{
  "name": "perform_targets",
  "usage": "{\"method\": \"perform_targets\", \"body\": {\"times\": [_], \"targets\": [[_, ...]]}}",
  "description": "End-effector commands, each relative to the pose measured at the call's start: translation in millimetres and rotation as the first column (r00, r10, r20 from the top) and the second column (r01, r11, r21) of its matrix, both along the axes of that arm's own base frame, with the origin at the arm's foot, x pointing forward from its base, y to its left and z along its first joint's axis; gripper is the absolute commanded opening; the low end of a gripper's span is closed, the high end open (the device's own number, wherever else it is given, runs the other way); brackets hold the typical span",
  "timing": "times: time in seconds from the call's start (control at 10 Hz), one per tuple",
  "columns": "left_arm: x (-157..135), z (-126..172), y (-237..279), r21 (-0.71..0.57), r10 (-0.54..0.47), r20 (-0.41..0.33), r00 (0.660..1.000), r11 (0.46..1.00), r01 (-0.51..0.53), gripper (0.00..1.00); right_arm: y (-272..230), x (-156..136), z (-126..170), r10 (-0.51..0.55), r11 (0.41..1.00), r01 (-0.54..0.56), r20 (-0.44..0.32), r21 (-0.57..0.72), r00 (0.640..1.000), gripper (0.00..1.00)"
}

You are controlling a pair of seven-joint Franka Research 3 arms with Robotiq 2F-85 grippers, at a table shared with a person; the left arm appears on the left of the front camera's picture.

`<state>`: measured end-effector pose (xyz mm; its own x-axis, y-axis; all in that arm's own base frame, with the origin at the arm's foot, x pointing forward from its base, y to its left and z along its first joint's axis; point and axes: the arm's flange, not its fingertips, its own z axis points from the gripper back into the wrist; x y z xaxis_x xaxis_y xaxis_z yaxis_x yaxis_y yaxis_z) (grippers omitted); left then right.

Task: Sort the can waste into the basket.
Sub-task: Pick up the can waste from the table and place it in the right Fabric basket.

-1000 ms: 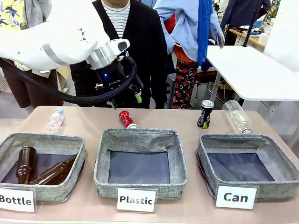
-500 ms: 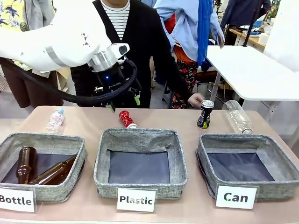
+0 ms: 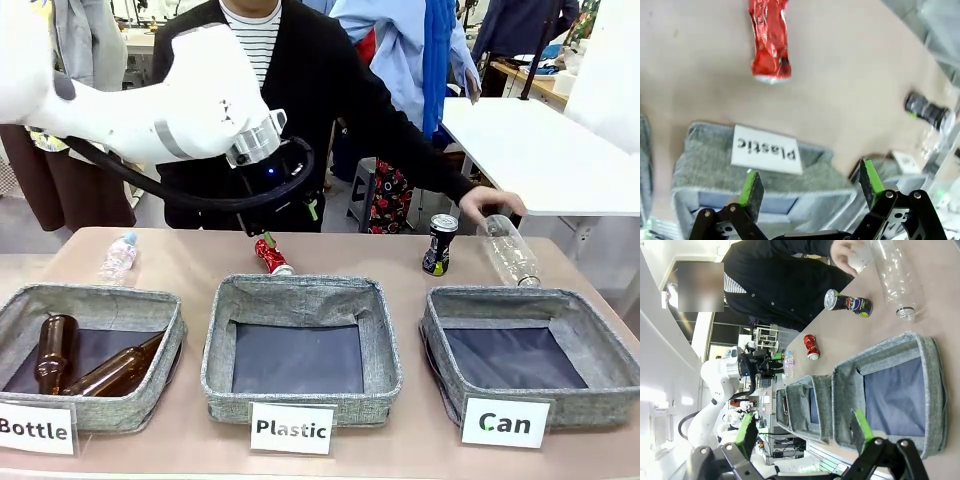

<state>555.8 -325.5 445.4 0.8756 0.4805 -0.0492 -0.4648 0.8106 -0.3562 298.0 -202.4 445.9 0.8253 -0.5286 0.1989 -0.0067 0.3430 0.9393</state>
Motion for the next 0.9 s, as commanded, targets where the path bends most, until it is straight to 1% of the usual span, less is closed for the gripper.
{"method": "perform_targets", "body": {"times": [0.0, 0.2, 0.4, 0.5, 0.6, 0.8], "targets": [[15, -4, -14, 0.088, 0.035, 0.018, 0.999, 0.995, -0.036, 1.00, -1, 2, 1, -0.004, 1.000, 0.003, 0.022, 0.008, 1.000, 1.00], [13, -3, -10, 0.145, -0.009, 0.075, 0.997, 0.989, -0.002, 1.00, -1, 2, 1, -0.004, 1.000, 0.003, 0.022, 0.008, 1.000, 1.00], [14, -6, -5, 0.184, -0.058, 0.113, 0.992, 0.982, 0.036, 1.00, -1, 2, 1, -0.004, 1.000, 0.003, 0.022, 0.008, 1.000, 1.00], [16, -11, -5, 0.209, -0.060, 0.110, 0.992, 0.977, 0.036, 1.00, -1, 2, 1, -0.004, 1.000, 0.003, 0.022, 0.008, 1.000, 1.00], [18, -16, -4, 0.243, -0.065, 0.093, 0.994, 0.969, 0.040, 1.00, -1, 2, 1, -0.004, 1.000, 0.003, 0.022, 0.008, 1.000, 1.00], [28, -24, 2, 0.273, -0.073, 0.086, 0.994, 0.961, 0.047, 1.00, -1, 2, 1, -0.004, 1.000, 0.003, 0.022, 0.008, 1.000, 1.00]]}}
